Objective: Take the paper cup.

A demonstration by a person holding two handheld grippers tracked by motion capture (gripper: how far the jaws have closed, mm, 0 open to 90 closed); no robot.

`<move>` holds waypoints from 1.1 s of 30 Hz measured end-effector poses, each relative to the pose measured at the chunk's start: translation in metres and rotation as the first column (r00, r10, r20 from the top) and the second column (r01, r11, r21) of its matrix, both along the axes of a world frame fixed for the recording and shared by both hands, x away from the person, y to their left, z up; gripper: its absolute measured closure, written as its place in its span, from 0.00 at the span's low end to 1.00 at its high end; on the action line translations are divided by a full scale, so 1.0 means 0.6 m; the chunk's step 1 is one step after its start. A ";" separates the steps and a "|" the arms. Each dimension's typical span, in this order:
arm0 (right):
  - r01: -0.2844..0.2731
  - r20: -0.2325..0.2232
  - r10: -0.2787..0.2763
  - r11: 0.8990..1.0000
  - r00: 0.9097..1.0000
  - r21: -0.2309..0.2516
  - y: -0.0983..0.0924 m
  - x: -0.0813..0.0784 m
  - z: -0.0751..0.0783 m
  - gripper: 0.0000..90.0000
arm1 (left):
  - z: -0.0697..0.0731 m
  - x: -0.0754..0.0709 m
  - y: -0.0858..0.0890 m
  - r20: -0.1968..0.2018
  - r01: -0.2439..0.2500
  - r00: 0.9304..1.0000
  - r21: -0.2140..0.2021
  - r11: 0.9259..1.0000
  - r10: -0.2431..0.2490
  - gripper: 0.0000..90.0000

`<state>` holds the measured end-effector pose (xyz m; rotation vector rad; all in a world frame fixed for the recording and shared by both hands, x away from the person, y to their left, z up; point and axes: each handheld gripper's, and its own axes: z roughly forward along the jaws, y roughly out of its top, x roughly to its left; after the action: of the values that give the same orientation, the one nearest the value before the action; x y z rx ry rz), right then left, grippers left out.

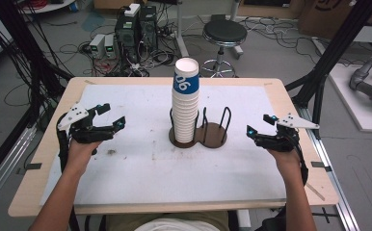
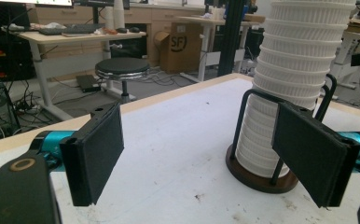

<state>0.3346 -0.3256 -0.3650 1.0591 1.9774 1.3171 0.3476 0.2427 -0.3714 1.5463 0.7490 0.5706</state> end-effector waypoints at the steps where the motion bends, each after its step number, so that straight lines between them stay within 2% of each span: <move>1: -0.001 -0.001 0.001 1.000 1.000 0.002 0.000 -0.001 0.001 0.22 | 0.000 0.002 -0.003 0.002 0.003 1.000 0.007 1.000 -0.003 0.19; 6: -0.008 0.000 0.008 1.000 1.000 0.012 0.001 -0.004 0.004 0.22 | -0.001 0.008 -0.009 -0.001 0.008 1.000 0.009 1.000 -0.008 0.19; 16: -0.021 0.009 0.020 0.999 1.000 0.044 0.006 -0.010 0.016 0.22 | 0.000 0.004 -0.009 -0.006 0.002 1.000 0.021 1.000 -0.002 0.19; 19: -0.047 0.005 0.046 0.996 0.999 0.076 0.013 -0.013 0.021 0.22 | 0.000 0.005 -0.009 -0.011 0.003 1.000 0.021 1.000 -0.003 0.19; 21: -0.061 0.006 0.061 0.995 0.998 0.078 0.017 -0.015 0.022 0.22 | 0.000 0.003 -0.011 -0.009 0.006 1.000 0.020 1.000 -0.005 0.19; 23: -0.092 0.014 0.092 0.993 0.996 0.073 0.031 -0.021 0.026 0.22 | 0.000 0.002 -0.012 -0.009 0.010 1.000 0.018 1.000 -0.010 0.19; 24: -0.128 0.018 0.127 0.988 0.992 0.081 0.044 -0.024 0.031 0.20 | 0.000 0.002 -0.012 -0.010 0.011 1.000 0.021 1.000 -0.011 0.19; 27: -0.146 0.030 0.144 0.986 0.989 0.078 0.061 -0.025 0.038 0.17 | 0.000 0.002 -0.013 -0.016 0.013 1.000 0.020 1.000 -0.013 0.19; 29: -0.184 0.060 0.180 0.980 0.982 0.075 0.086 -0.025 0.051 0.16 | 0.000 0.002 -0.013 -0.016 0.014 1.000 0.021 1.000 -0.013 0.19; 30: -0.184 0.060 0.180 0.980 0.982 0.075 0.086 -0.025 0.051 0.16 | -0.001 0.003 -0.013 -0.016 0.014 1.000 0.023 1.000 -0.014 0.19; 33: -0.219 0.092 0.213 0.973 0.973 0.067 0.114 -0.024 0.068 0.16 | -0.003 0.006 -0.014 -0.024 0.015 1.000 0.023 1.000 -0.014 0.19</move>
<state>0.3203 -0.2575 -0.3241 0.8249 2.0384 1.5369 0.3509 0.2345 -0.3734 1.5809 0.7514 0.5522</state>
